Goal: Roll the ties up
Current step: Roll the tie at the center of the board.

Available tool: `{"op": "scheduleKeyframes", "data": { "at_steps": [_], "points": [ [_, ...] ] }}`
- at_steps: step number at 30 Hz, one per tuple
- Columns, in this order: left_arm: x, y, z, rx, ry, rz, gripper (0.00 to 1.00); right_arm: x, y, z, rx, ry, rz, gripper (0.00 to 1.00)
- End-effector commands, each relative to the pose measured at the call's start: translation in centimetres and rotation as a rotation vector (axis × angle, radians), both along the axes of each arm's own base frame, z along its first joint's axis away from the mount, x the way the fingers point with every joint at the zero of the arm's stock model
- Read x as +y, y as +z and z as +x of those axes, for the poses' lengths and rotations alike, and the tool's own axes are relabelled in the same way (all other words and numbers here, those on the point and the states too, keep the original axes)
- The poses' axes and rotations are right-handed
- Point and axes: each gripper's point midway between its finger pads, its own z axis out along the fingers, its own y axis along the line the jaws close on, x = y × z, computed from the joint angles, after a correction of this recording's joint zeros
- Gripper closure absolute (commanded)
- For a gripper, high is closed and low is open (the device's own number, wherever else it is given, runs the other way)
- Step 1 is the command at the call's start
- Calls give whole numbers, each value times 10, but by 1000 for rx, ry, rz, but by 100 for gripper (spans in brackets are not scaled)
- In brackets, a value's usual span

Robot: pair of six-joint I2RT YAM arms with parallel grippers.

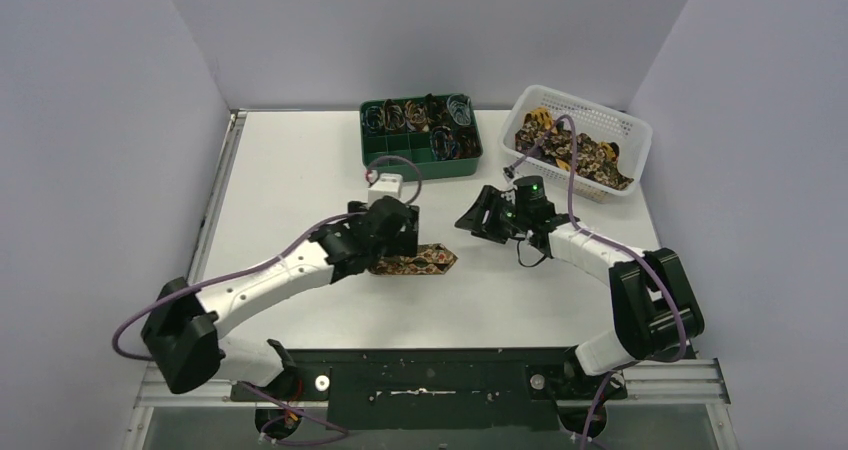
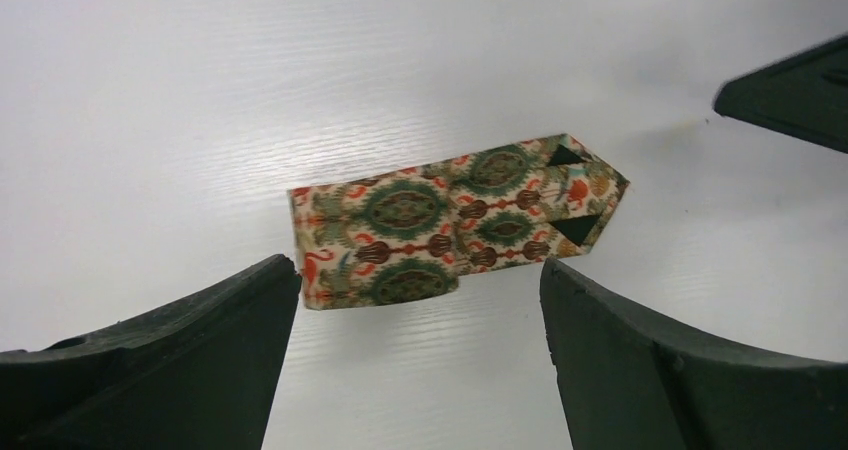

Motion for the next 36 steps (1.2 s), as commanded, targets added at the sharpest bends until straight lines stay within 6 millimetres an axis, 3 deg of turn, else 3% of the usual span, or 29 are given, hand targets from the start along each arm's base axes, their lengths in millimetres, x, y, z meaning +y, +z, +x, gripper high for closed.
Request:
{"op": "scheduleKeyframes", "data": {
  "at_steps": [1,4,9,13,17,21,24,36],
  "points": [
    [28,15,15,-39,65,-224,11,33,37,5,-102,69,91,45],
    [59,3,19,-36,135,-282,8,60,36,1,-99,110,85,44],
    [92,-23,21,42,205,-404,7,108,27,-9,-74,178,86,44],
    [106,-35,19,68,227,-448,8,139,22,-17,-62,238,82,45],
    [117,-43,18,77,263,-456,7,155,5,-26,-13,275,27,45],
    [116,-44,15,87,251,-463,8,156,-12,-28,13,269,-30,47],
    [116,-44,14,90,249,-467,8,146,-25,-29,40,251,-90,49],
    [88,-42,21,98,105,-549,8,124,-44,-28,50,233,-205,53]
  ]
}}
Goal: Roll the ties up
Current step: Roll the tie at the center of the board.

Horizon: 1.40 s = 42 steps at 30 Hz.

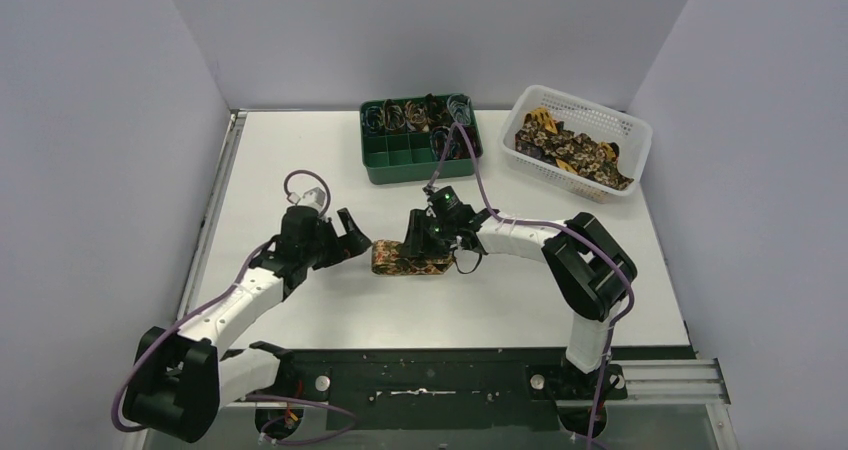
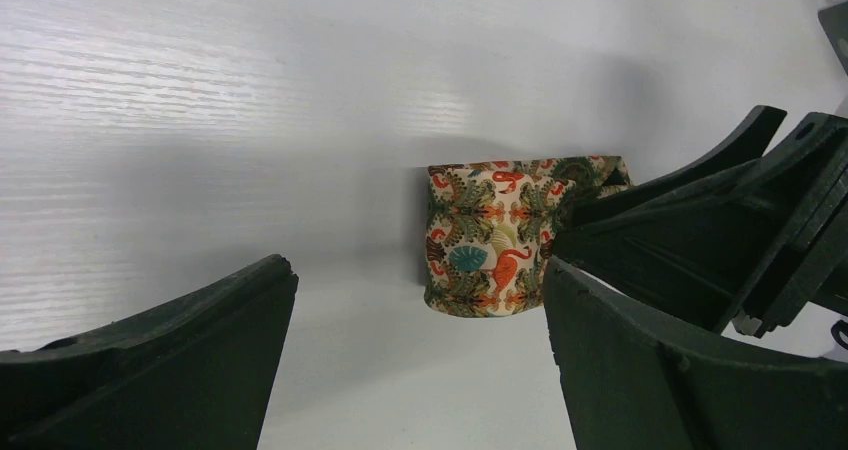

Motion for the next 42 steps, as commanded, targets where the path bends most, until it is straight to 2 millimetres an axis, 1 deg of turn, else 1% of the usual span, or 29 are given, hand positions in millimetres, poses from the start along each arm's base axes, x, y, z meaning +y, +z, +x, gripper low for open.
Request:
{"op": "scheduleKeyframes", "data": {
  "at_steps": [1,3,8,15,18,21,23,26,31,33,36,38,40,42],
  "points": [
    [-21,13,9,-61,-104,-72,9,-8,0,12,-39,-21,-52,53],
    [-29,16,12,-88,-135,-104,9,-8,-2,11,-41,-20,-55,53],
    [-44,11,7,-96,-208,-169,11,-12,-5,12,-52,-24,-83,53],
    [-49,-10,4,-51,-228,-182,13,-18,-11,9,-46,-18,-112,53],
    [-55,-17,2,-35,-249,-207,15,-16,-6,9,-54,-8,-91,52],
    [-61,-18,0,-28,-272,-216,16,-12,4,12,-72,3,-73,52],
    [-61,-22,-1,-18,-272,-206,17,-10,10,15,-86,3,-63,52],
    [-60,-28,-3,1,-265,-200,19,-10,10,16,-84,3,-70,53],
    [-55,-33,4,4,-204,-195,21,-14,-3,12,-58,0,-86,55],
    [-52,-32,8,-19,-152,-213,21,-14,-6,10,-53,-3,-81,55],
    [-50,-32,8,-28,-115,-236,22,-13,-6,8,-49,1,-70,55],
    [-51,-37,8,-10,-126,-225,24,-12,-3,9,-52,8,-67,55],
    [-54,-42,5,11,-151,-220,30,-12,-2,10,-57,10,-69,55],
    [-53,-50,3,34,-151,-215,31,-11,-1,10,-58,11,-64,55]
  ]
}}
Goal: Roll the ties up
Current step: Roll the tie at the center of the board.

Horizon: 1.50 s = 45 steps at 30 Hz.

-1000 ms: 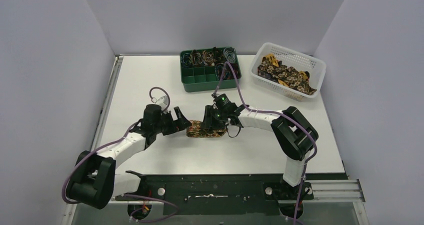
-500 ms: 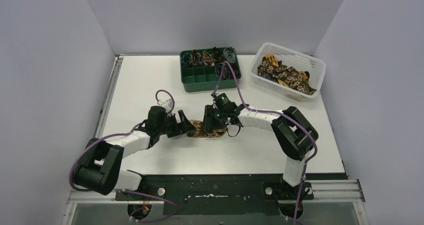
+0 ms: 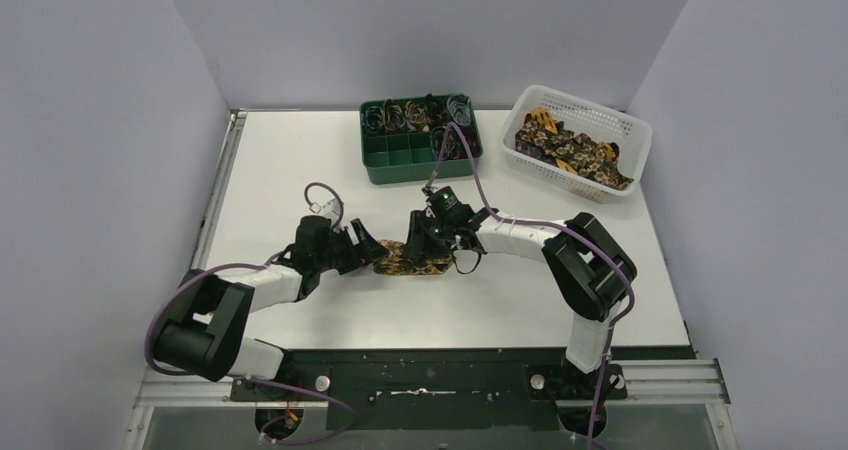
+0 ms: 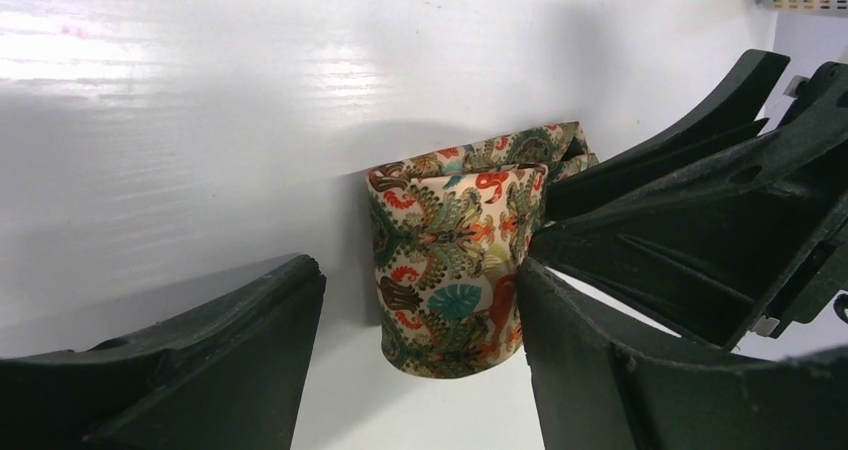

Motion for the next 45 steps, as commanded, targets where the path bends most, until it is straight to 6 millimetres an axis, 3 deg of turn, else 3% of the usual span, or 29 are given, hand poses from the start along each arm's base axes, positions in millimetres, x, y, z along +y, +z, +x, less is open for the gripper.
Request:
{"op": "scheduleKeyframes", "data": {
  "at_steps": [1,11,19,22,29,36,40,45],
  "points": [
    [-2,-8,2,3,0,1,31,-1,5,8,-25,-5,4,54],
    [-1,-18,-3,27,13,-13,32,-4,0,6,-3,-14,22,54],
    [-1,-16,-5,15,-18,6,41,-9,1,8,1,-25,26,54],
    [-1,-16,-5,10,-26,12,43,-6,7,8,4,-15,53,53],
    [-4,-5,-5,-21,-58,3,33,4,30,10,-7,12,142,50],
    [0,-2,-6,-32,-62,31,32,10,45,11,-10,22,204,50],
    [0,0,-5,-37,-57,26,31,8,42,15,-25,7,191,46],
    [-1,3,-3,-42,-59,24,31,1,24,17,-7,-19,113,51]
  ]
}}
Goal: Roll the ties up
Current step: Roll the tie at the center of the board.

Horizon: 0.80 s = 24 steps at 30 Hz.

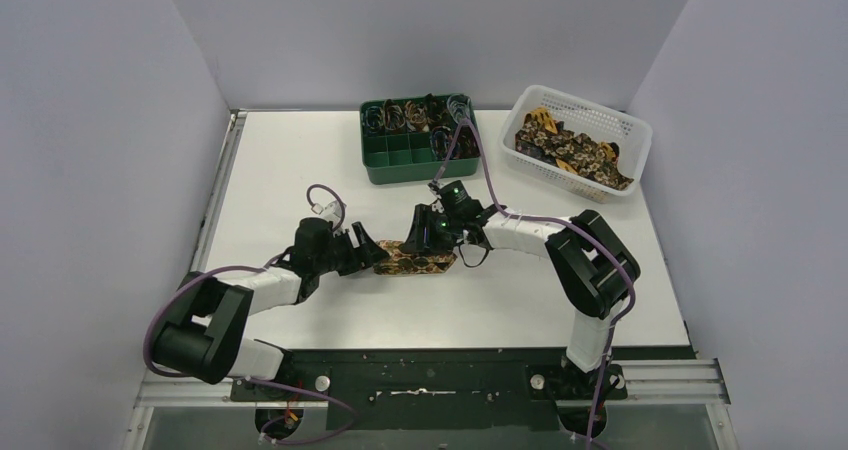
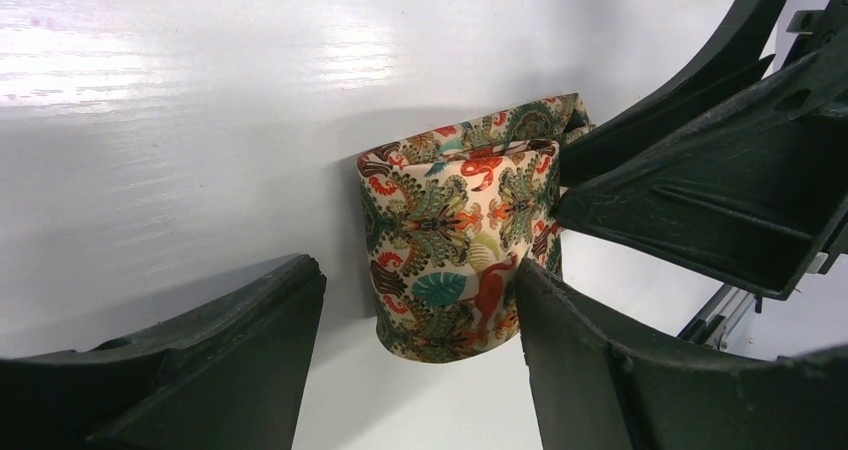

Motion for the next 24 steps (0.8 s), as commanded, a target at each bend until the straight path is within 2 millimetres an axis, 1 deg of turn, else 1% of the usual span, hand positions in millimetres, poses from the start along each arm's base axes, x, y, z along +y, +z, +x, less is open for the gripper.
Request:
{"op": "scheduleKeyframes", "data": {
  "at_steps": [1,4,7,10,15,19,22,24],
  "points": [
    [0,4,2,-13,-11,18,31,-2,10,12,-52,-29,-18,52],
    [-2,8,3,-21,-18,2,29,-8,0,8,-36,-31,-49,55],
    [-6,13,4,-34,-29,-20,27,-11,-5,7,-32,-33,-65,56],
    [-5,7,3,-10,-24,-16,27,-11,-8,5,-31,-33,-70,56],
    [-6,-4,2,22,-12,-26,31,-11,-10,3,-31,-27,-73,56],
    [-8,-8,4,45,19,-60,33,-13,-11,2,-33,-26,-81,56],
    [-9,-11,3,58,38,-86,38,-13,-13,1,-29,-28,-84,56],
    [-10,-14,1,70,40,-94,39,-13,-13,1,-27,-27,-83,56]
  ]
}}
